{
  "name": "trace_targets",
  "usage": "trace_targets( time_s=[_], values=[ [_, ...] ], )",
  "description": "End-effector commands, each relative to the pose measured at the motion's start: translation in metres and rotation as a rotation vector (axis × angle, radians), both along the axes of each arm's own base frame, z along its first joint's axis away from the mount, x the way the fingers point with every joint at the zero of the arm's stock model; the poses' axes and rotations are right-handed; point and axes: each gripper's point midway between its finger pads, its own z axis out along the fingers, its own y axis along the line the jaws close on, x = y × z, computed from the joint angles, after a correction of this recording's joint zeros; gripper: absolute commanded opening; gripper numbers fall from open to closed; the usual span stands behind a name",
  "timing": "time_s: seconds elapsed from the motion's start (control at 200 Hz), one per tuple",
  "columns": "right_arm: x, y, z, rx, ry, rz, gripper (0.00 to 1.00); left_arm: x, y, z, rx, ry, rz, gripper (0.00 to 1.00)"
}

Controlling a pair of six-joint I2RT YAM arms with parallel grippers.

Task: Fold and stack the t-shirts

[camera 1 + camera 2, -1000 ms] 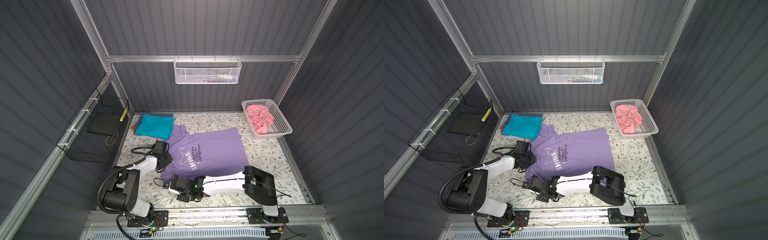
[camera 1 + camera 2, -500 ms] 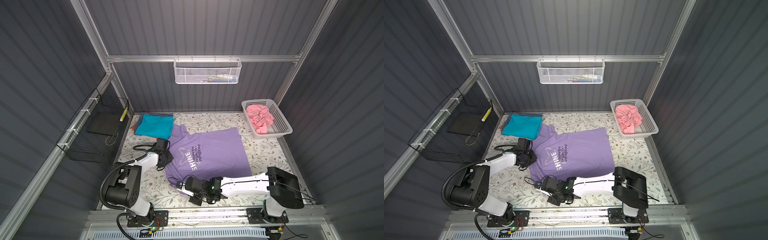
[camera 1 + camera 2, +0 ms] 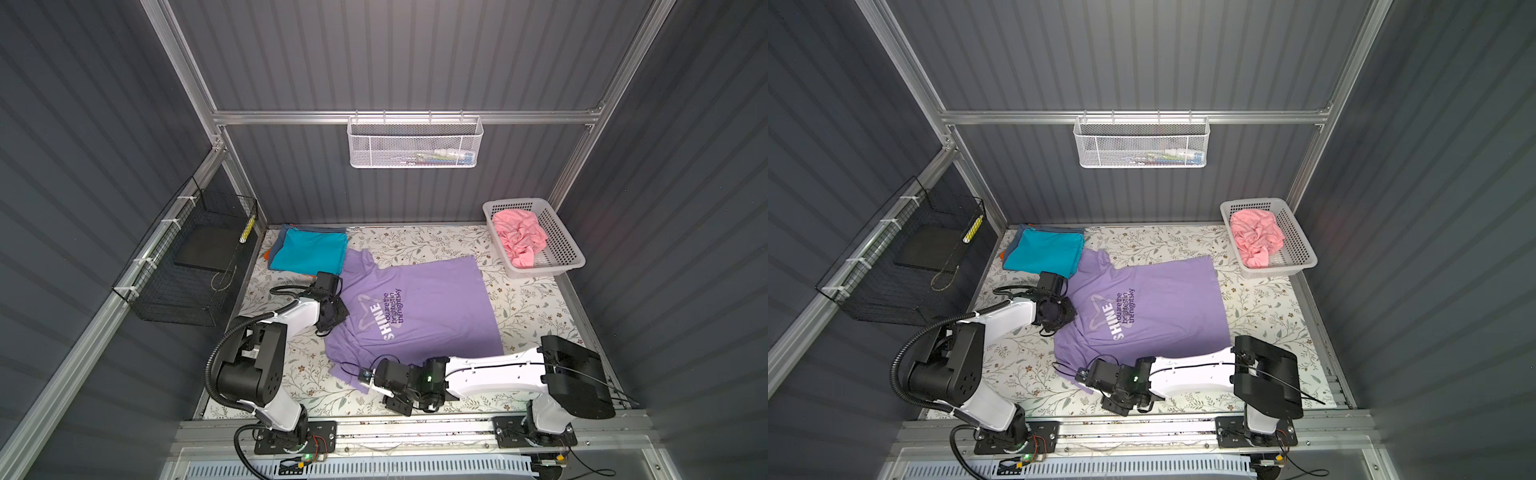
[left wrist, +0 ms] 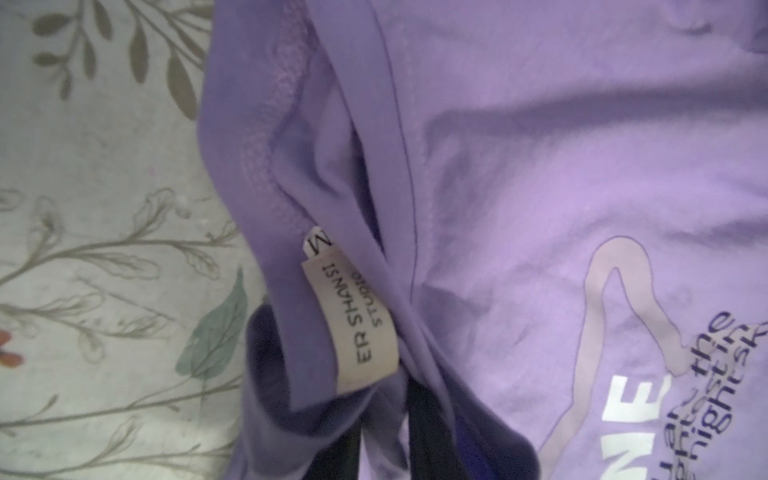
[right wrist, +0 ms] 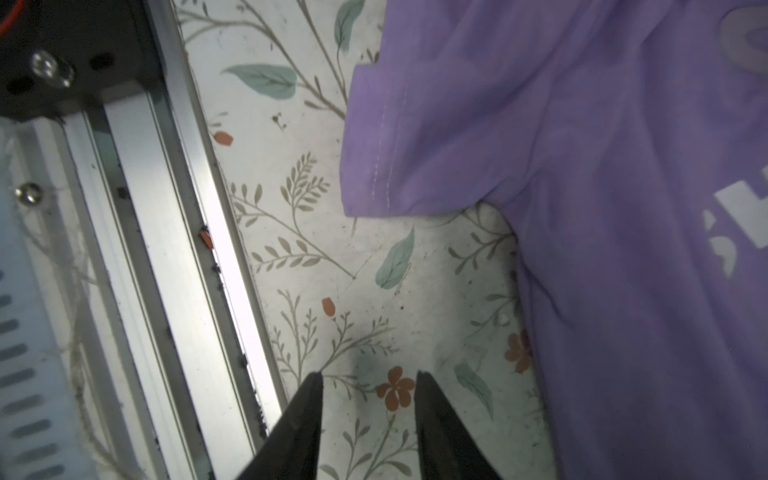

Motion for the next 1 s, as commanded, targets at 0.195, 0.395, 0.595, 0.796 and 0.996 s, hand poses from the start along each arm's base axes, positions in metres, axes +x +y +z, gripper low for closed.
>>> trace_targets(
  time_s=[0.195,0.395,0.595,0.796,0.996],
  values=[
    [0.017,0.065,0.001,0.031,-0.125,0.076,0.48,-0.057,0.011,-0.042,0.027,0.225,-0.016,0.23],
    [0.018,0.086,-0.022,0.004,-0.124,0.11,0.59,-0.059,0.011,-0.046,0.026,0.234,-0.024,0.23],
    [0.02,0.089,-0.041,-0.076,-0.12,0.122,0.15,-0.061,0.01,-0.049,0.021,0.24,-0.027,0.23],
    [0.008,0.06,-0.025,-0.07,-0.064,0.104,0.0,-0.06,0.009,-0.049,0.02,0.241,-0.034,0.23],
    [-0.017,0.014,-0.022,-0.064,0.063,0.071,0.04,-0.061,0.012,-0.049,0.039,0.251,-0.039,0.23]
  ],
)
